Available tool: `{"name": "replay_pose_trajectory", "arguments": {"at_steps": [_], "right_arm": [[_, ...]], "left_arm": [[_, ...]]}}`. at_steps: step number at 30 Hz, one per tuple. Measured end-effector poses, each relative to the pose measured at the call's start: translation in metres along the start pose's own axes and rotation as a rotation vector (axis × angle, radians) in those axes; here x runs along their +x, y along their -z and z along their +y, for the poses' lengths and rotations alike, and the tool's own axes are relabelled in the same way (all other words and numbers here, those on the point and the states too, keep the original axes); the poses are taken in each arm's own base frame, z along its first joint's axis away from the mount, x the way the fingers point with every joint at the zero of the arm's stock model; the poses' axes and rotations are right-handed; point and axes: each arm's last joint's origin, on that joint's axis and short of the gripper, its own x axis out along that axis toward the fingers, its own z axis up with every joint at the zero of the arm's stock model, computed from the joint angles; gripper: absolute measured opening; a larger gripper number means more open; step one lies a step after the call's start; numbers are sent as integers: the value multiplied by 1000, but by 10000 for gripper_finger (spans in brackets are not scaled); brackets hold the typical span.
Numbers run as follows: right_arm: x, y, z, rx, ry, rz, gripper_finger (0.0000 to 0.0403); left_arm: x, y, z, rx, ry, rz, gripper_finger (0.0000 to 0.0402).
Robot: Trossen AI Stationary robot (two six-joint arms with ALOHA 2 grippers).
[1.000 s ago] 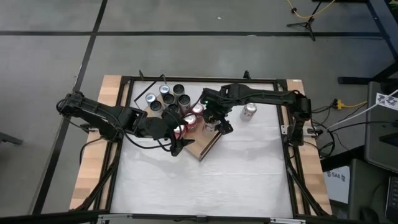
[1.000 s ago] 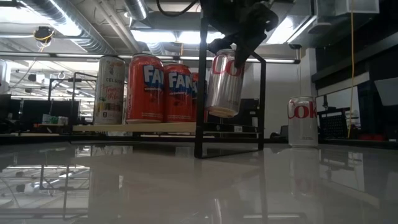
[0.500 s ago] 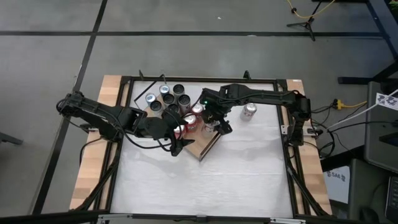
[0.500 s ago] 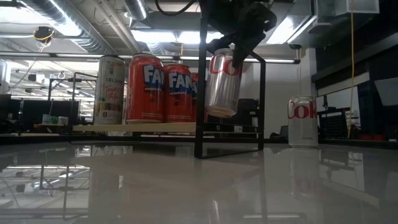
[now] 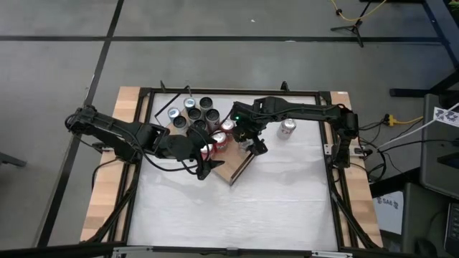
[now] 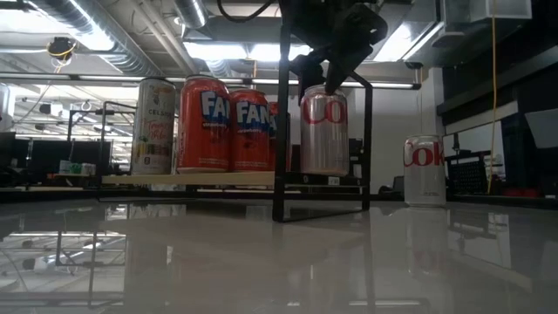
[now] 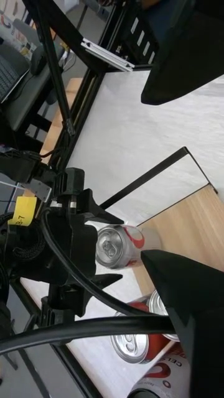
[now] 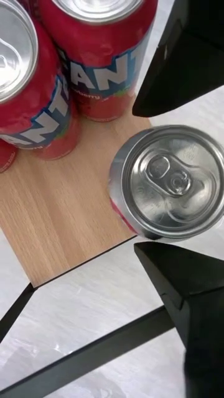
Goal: Place canned beverage on shelf
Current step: Put the left red-silver soda can on the shelf
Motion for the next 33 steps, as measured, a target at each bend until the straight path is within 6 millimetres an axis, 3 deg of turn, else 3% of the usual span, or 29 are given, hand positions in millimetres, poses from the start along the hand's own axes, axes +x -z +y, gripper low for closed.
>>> {"name": "replay_pose_trajectory", "arguments": {"at_steps": [6,11,21,29,33], "right_arm": [[-1,0,0,-1,1,-1,344],[-15,-7,1,-4,15,10,344],[-93,-15,15,-11,82,-3,344],[-156,8,46,67,162,-90,344],[-174,26,62,121,190,-127,344]], "left_arm": [[0,0,0,0,0,0,393],[0,0,0,1,1,-2,393],[9,-19,12,23,1,-95,393],[27,-39,44,58,38,-100,393],[50,-46,58,116,81,-84,393]]}}
